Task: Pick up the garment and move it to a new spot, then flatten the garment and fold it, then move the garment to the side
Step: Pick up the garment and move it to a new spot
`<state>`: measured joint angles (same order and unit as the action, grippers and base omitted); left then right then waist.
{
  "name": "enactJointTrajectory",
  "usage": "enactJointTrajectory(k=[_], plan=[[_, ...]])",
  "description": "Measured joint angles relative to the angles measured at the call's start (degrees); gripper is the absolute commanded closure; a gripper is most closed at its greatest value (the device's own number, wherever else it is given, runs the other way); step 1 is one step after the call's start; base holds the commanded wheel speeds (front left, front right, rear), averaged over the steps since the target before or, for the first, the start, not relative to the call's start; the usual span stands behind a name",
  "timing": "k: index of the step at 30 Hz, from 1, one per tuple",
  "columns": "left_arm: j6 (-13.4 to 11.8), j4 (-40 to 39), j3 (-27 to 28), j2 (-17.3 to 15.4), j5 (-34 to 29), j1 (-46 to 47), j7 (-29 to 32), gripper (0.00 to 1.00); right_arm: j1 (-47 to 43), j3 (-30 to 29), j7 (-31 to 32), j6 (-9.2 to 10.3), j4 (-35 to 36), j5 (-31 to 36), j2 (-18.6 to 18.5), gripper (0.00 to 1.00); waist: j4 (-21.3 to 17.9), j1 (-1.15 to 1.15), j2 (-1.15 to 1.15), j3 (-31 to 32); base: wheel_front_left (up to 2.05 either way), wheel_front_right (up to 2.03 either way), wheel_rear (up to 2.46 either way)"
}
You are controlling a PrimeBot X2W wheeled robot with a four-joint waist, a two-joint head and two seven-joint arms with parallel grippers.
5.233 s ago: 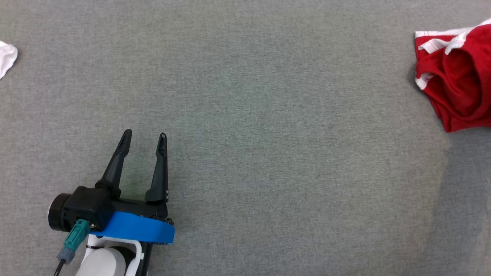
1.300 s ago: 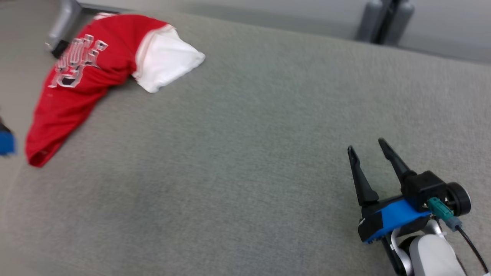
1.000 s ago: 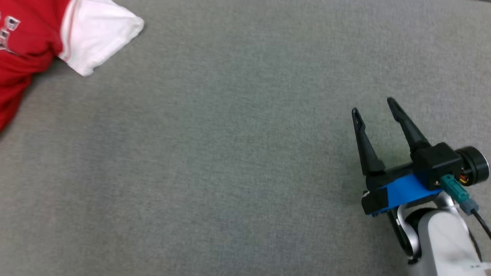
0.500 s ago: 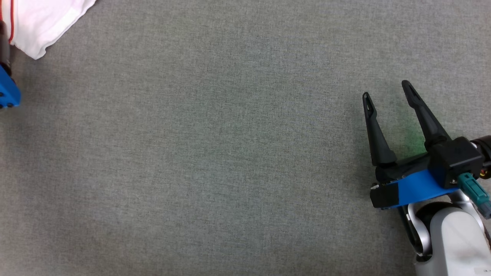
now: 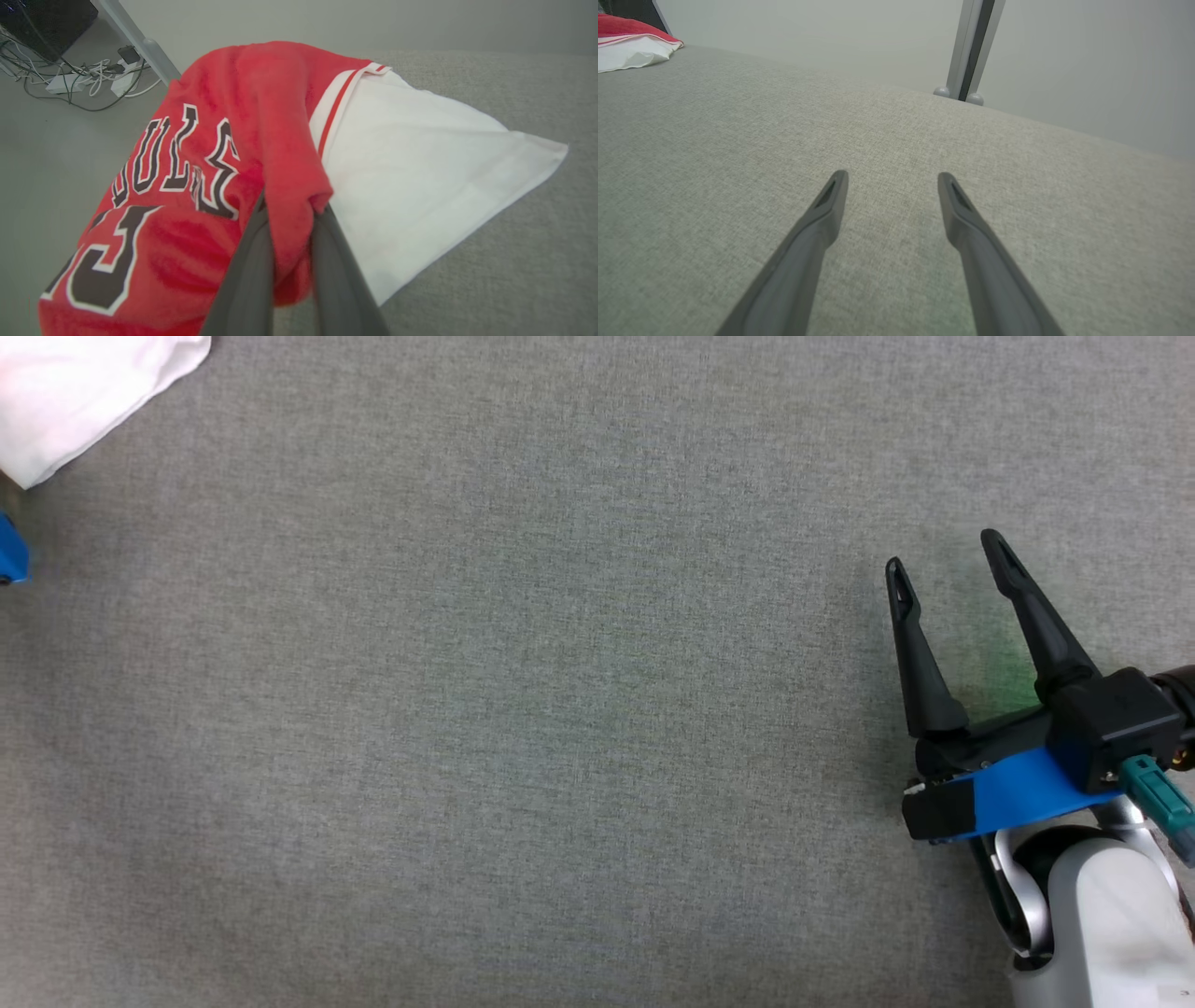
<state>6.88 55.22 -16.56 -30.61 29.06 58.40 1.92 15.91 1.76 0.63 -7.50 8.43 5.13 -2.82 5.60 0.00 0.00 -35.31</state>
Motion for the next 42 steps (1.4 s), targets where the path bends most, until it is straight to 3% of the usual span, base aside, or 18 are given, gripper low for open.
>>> enactJointTrajectory(k=[8,14,19,23,27,31,34,42], plan=[[0.2,0.1,-2.3,-1.7,-1.7,2.3,-5.3,1.0,0.1,0.9,-2.3,0.0,-4.1,-2.8,0.0,0.0,-0.5,0.0,0.0,4.5,0.0,0.0,0.0],[0.3,-6.0,-6.2,-0.7,-2.1,4.1,-6.0,1.0,-1.0,0.1,-5.0,0.0,-9.8,-5.1,0.0,0.0,-1.0,-0.01,0.0,11.3,0.0,0.0,0.0],[0.6,-16.4,-10.1,3.7,-0.2,4.3,-2.6,1.0,-3.4,-1.6,-7.0,0.0,-14.5,-7.0,0.0,0.0,-1.9,-0.02,0.0,18.1,0.0,0.0,0.0],[0.5,-24.5,-10.0,8.4,4.8,4.3,1.2,1.0,-4.9,-2.9,-8.4,0.0,-17.6,-8.5,0.0,0.0,-3.3,-0.02,0.0,23.0,0.0,0.0,0.0],[-1.3,-31.4,-9.2,13.5,9.6,3.9,4.7,1.0,-5.6,-4.0,-9.8,0.0,-19.8,-9.9,0.0,0.0,-5.4,-0.02,0.0,26.6,0.0,0.0,0.0],[-4.3,-35.2,-8.4,18.0,14.3,-1.8,6.3,1.0,-6.0,-5.0,-10.8,0.01,-21.1,-10.6,0.0,0.0,-7.6,-0.02,0.0,28.5,0.0,0.0,0.0],[-6.2,-35.0,-8.5,19.4,15.7,-9.6,5.0,1.0,-6.3,-5.0,-11.4,0.01,-22.1,-11.0,-0.1,0.0,-9.1,-0.02,0.0,28.6,0.0,0.0,0.0],[-8.2,-22.7,-9.9,19.5,15.4,-30.7,-4.0,1.0,-6.3,-4.1,-12.4,0.01,-23.6,-11.3,0.0,0.0,-11.4,0.0,0.0,26.2,0.0,0.0,0.0]])
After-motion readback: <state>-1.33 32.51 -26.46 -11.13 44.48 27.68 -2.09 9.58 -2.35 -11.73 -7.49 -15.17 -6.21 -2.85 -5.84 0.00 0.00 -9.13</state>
